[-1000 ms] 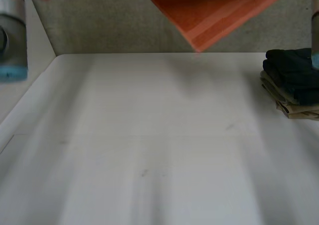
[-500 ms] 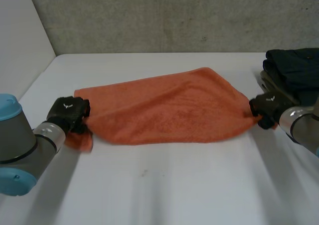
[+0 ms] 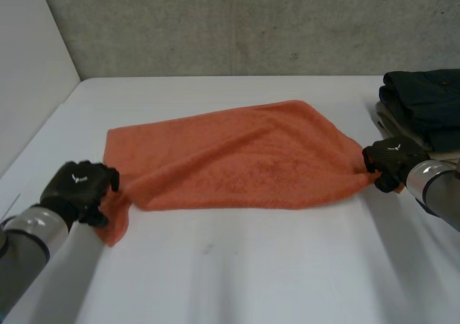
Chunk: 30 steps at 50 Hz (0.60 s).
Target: Fold the laundry.
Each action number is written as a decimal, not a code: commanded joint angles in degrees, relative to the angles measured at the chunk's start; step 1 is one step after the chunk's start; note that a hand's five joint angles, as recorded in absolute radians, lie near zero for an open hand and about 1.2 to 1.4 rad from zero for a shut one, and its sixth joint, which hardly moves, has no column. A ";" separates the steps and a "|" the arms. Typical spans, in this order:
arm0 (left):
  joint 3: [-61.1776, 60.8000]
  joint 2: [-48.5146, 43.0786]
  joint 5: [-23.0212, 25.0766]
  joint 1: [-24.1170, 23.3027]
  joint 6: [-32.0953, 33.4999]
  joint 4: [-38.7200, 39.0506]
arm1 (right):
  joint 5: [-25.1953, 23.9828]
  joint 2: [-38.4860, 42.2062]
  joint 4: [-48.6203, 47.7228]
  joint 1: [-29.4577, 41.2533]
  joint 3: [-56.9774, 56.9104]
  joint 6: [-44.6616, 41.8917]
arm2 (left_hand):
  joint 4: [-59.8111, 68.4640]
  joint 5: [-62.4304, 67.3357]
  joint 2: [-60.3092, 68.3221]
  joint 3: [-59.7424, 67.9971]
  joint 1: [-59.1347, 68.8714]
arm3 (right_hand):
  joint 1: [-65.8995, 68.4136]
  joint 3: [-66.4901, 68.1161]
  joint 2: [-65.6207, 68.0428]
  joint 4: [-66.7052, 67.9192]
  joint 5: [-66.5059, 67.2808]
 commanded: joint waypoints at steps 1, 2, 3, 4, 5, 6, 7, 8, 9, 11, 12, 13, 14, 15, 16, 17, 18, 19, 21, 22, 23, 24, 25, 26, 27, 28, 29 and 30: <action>-3.98 1.13 3.26 -0.09 1.61 -2.63 | 0.03 0.16 0.06 0.21 0.38 -0.23 | 4.23 4.47 4.52 4.59 4.04 | 15.87 11.62 12.54 11.37 12.34; -4.07 0.86 3.44 0.08 1.96 -2.63 | 0.03 0.25 0.06 0.21 0.38 -0.23 | 3.05 3.29 3.34 3.42 2.86 | 15.87 11.62 12.54 11.37 12.34; -3.90 -0.01 3.52 0.78 2.92 -2.45 | 0.03 0.25 0.06 0.21 0.38 -0.23 | -0.96 -0.72 -0.66 -0.59 -1.14 | 15.87 11.62 12.54 11.37 12.34; -3.63 -0.63 3.52 1.22 3.45 -2.36 | 0.03 0.25 0.06 0.21 0.38 -0.23 | -3.33 -3.09 -3.04 -2.96 -3.52 | 15.87 11.62 12.54 11.37 12.34; -3.46 -1.33 3.61 1.75 4.07 -2.28 | 0.03 0.25 0.06 0.21 0.38 -0.31 | -5.68 -5.44 -5.39 -5.32 -5.87 | 15.87 11.62 12.54 11.37 12.34; -2.76 -2.73 3.61 2.54 5.38 -2.27 | 0.03 0.34 0.06 0.21 0.47 -0.32 | -10.04 -9.80 -9.74 -9.67 -10.22 | 15.87 11.62 12.54 11.37 12.34; -2.40 -3.44 3.53 2.81 6.09 -2.10 | 0.03 0.34 0.06 0.30 0.47 -0.32 | -12.25 -12.00 -11.95 -11.88 -12.43 | 15.87 11.62 12.54 11.37 12.34; -2.05 -4.14 3.52 2.98 6.70 -2.01 | 0.03 0.34 0.06 0.30 0.64 -0.32 | -13.93 -13.69 -13.64 -13.57 -14.12 | 15.87 11.62 12.54 11.37 12.34; -1.70 -4.76 3.52 2.99 7.32 -1.92 | 0.03 0.34 0.06 0.30 0.73 -0.40 | -14.95 -14.71 -14.66 -14.58 -15.14 | 15.87 11.62 12.54 11.37 12.34; -0.38 -6.43 3.44 2.90 8.82 -1.57 | 0.03 0.25 0.06 0.39 1.00 -0.58 | -15.46 -15.22 -15.17 -15.10 -15.65 | 15.87 11.62 12.54 11.37 12.34; 0.06 -6.96 3.44 2.81 9.08 -1.40 | 0.03 0.25 0.06 0.39 1.08 -0.58 | -15.46 -15.22 -15.17 -15.10 -15.65 | 15.87 11.62 12.54 11.37 12.34; 0.50 -7.31 3.35 2.72 9.34 -1.31 | 0.03 0.25 0.06 0.47 1.08 -0.67 | -15.46 -15.22 -15.17 -15.10 -15.65 | 15.87 11.62 12.54 11.37 12.34; 1.37 -8.27 3.26 2.46 9.96 -0.87 | 0.03 0.25 0.06 0.47 1.17 -0.93 | -15.46 -15.22 -15.17 -15.10 -15.65 | 15.87 11.62 12.54 11.37 12.34; 1.81 -8.72 3.09 2.37 10.05 -0.61 | 0.03 0.25 0.06 0.47 1.17 -1.02 | -15.46 -15.22 -15.17 -15.10 -15.65 | 15.87 11.62 12.54 11.37 12.34; 2.25 -9.07 2.91 2.28 10.22 -0.34 | 0.03 0.25 0.06 0.47 1.17 -1.11 | -15.46 -15.22 -15.17 -15.10 -15.65 | 15.87 11.62 12.54 11.37 12.34; 2.69 -9.51 2.74 2.11 10.40 -0.08 | 0.03 0.34 0.06 0.47 1.17 -1.11 | -15.46 -15.22 -15.17 -15.10 -15.65 | 15.87 11.62 12.54 11.37 12.34; 3.74 -10.55 2.39 2.02 10.66 0.44 | 0.03 0.34 0.06 0.47 1.26 -1.28 | -15.30 -15.06 -15.00 -14.93 -15.48 | 15.87 11.62 12.54 11.37 12.34; 4.19 -11.17 2.12 2.02 10.93 0.71 | 0.03 0.34 0.06 0.47 1.26 -1.28 | -14.80 -14.56 -14.50 -14.43 -14.98 | 15.87 11.62 12.54 11.37 12.34; 5.15 -12.23 1.77 2.02 11.54 1.24 | 0.03 0.34 0.06 0.39 1.26 -1.37 | -13.95 -13.71 -13.66 -13.59 -14.14 | 15.87 11.62 12.54 11.37 12.34; 5.94 -13.19 1.59 1.93 12.24 1.68 | 0.03 0.34 0.06 0.39 1.26 -1.37 | -13.28 -13.04 -12.99 -12.92 -13.47 | 15.87 11.62 12.54 11.37 12.34; 6.30 -13.64 1.68 1.93 12.60 1.85 | 0.03 0.43 0.06 0.39 1.26 -1.37 | -13.11 -12.87 -12.82 -12.74 -13.30 | 15.87 11.62 12.54 11.37 12.34; 6.56 -13.99 1.59 1.93 12.95 2.12 | 0.03 0.43 0.06 0.30 1.26 -1.37 | -12.94 -12.70 -12.65 -12.58 -13.13 | 15.87 11.62 12.54 11.37 12.34; 6.91 -14.43 1.59 1.84 13.39 2.47 | 0.03 0.43 0.06 0.30 1.26 -1.37 | -12.61 -12.37 -12.31 -12.24 -12.80 | 15.87 11.62 12.54 11.37 12.34; 7.52 -15.22 1.68 1.76 14.17 3.25 | -0.05 0.43 0.06 0.21 1.26 -1.37 | -12.10 -11.86 -11.81 -11.74 -12.29 | 15.87 11.62 12.54 11.37 12.34; 7.79 -15.75 1.77 1.67 14.53 3.61 | -0.05 0.43 0.06 0.21 1.26 -1.37 | -11.77 -11.53 -11.47 -11.40 -11.95 | 15.87 11.62 12.54 11.37 12.34; 7.97 -16.19 1.77 1.67 14.97 3.96 | 0.03 0.43 0.06 0.21 1.17 -1.37 | -11.26 -11.02 -10.97 -10.90 -11.45 | 15.87 11.62 12.54 11.37 12.34; 8.14 -16.54 1.77 1.67 15.41 4.31 | 0.03 0.43 0.06 0.21 1.17 -1.37 | -10.43 -10.19 -10.13 -10.06 -10.61 | 15.87 11.62 12.54 11.37 12.34; 8.49 -17.15 1.94 1.58 16.20 5.01 | 0.03 0.43 -0.03 0.12 1.17 -1.37 | -8.09 -7.85 -7.79 -7.72 -8.27 | 15.87 11.62 12.54 11.37 12.34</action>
